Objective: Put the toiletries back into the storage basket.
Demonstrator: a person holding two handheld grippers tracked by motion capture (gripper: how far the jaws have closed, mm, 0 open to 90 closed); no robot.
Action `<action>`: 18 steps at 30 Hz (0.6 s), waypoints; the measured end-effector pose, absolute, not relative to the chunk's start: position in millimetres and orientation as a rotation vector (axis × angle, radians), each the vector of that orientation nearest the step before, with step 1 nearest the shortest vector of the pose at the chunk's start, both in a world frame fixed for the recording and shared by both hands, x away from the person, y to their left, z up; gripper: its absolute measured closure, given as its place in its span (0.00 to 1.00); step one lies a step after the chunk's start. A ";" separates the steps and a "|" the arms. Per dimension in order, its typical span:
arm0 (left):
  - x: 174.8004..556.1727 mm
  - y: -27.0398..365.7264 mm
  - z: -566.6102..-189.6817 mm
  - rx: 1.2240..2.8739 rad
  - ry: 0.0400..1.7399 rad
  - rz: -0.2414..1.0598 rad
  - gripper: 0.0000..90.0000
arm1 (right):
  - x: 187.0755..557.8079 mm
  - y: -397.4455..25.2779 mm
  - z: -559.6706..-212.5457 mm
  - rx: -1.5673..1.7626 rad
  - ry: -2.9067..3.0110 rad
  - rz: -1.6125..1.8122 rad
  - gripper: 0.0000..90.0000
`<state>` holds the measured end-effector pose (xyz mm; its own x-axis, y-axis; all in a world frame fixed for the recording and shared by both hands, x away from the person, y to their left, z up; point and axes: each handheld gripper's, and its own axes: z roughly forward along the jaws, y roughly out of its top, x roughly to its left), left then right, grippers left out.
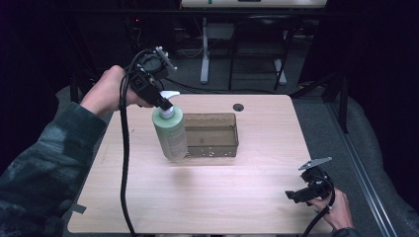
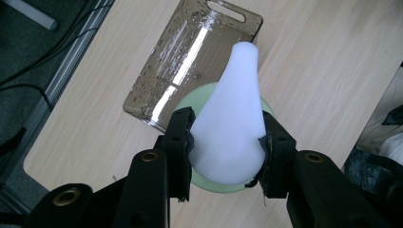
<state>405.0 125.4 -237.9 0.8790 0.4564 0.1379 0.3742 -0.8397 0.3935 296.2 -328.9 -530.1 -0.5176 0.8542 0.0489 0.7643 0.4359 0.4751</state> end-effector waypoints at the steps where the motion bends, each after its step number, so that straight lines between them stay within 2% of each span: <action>1: 406.2 125.6 -237.4 2.696 0.614 0.318 0.70 | 296.1 -328.8 -529.9 1.420 2.488 0.664 0.00; 18: 423.0 123.7 -230.9 2.702 0.666 0.337 0.70 | 293.2 -329.6 -530.9 1.415 2.491 0.653 0.01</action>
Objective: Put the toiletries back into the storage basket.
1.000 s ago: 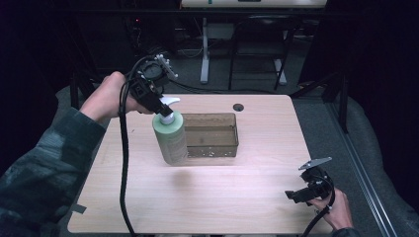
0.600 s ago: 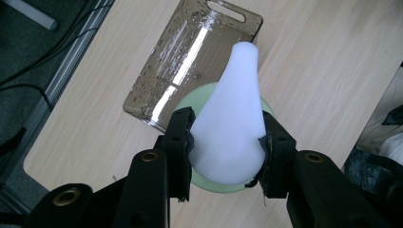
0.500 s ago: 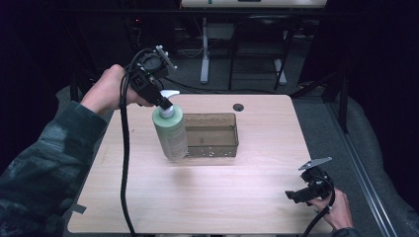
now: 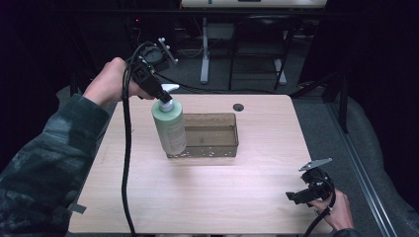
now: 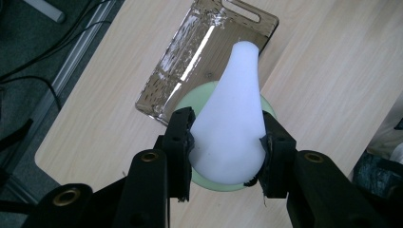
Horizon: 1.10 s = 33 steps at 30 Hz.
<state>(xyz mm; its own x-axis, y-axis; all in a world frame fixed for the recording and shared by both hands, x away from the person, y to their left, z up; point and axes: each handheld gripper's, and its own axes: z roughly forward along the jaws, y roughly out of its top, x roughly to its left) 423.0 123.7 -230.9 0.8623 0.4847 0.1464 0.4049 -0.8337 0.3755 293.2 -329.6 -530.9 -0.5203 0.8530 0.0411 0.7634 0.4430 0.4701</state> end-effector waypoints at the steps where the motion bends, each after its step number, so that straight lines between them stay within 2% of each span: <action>1: 423.6 123.5 -230.3 2.696 0.668 0.337 0.70 | 293.1 -329.8 -530.7 1.416 2.491 0.656 0.01; 33: 450.6 119.5 -214.2 2.681 0.756 0.384 0.70 | 293.2 -329.5 -531.8 1.398 2.492 0.621 0.01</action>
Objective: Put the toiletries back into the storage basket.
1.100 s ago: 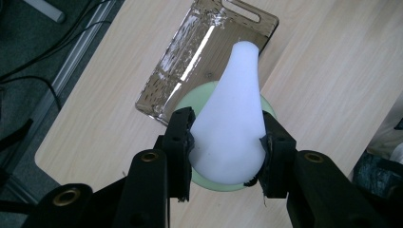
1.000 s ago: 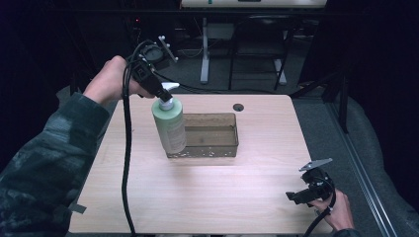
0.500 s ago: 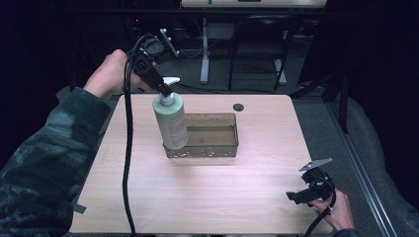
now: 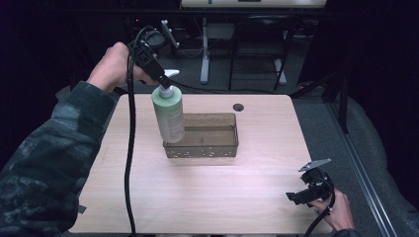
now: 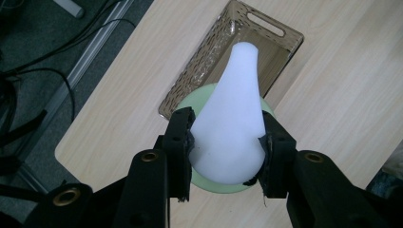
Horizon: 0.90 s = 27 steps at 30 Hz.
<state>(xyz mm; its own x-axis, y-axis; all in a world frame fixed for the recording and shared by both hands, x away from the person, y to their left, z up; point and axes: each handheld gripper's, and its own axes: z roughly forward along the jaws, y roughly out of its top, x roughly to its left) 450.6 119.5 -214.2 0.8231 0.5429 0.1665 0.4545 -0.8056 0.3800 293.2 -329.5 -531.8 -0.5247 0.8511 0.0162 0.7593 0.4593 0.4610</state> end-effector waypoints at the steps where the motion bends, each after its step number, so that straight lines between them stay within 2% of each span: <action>1: 451.7 119.1 -214.0 2.673 0.762 0.387 0.70 | 293.1 -329.3 -531.6 1.399 2.494 0.628 0.01; 27: 475.7 106.6 -224.0 2.620 0.859 0.446 0.70 | 289.9 -330.4 -529.8 1.408 2.488 0.637 0.01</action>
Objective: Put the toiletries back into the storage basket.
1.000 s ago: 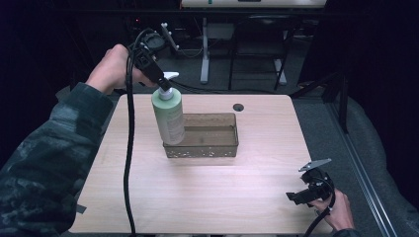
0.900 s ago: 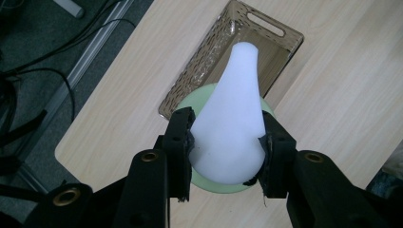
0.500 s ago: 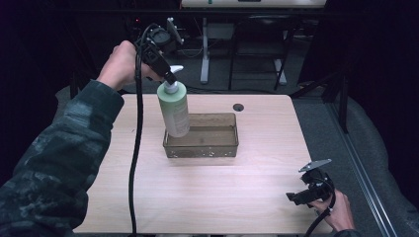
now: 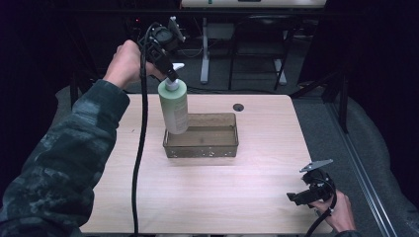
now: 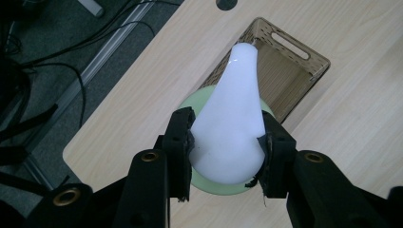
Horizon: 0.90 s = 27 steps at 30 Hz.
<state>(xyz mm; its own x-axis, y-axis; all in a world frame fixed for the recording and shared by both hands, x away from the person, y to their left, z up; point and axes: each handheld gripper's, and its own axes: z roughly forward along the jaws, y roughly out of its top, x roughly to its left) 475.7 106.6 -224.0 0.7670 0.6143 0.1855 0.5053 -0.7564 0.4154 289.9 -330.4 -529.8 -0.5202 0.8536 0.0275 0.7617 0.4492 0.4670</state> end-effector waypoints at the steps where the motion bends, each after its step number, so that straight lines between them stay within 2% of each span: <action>1: 476.7 106.6 -224.7 2.607 0.869 0.440 0.70 | 289.9 -330.2 -529.7 1.408 2.487 0.637 0.01; 27: 488.9 107.2 -267.5 2.594 0.885 0.352 0.70 | 289.9 -327.9 -529.4 1.388 2.491 0.630 0.01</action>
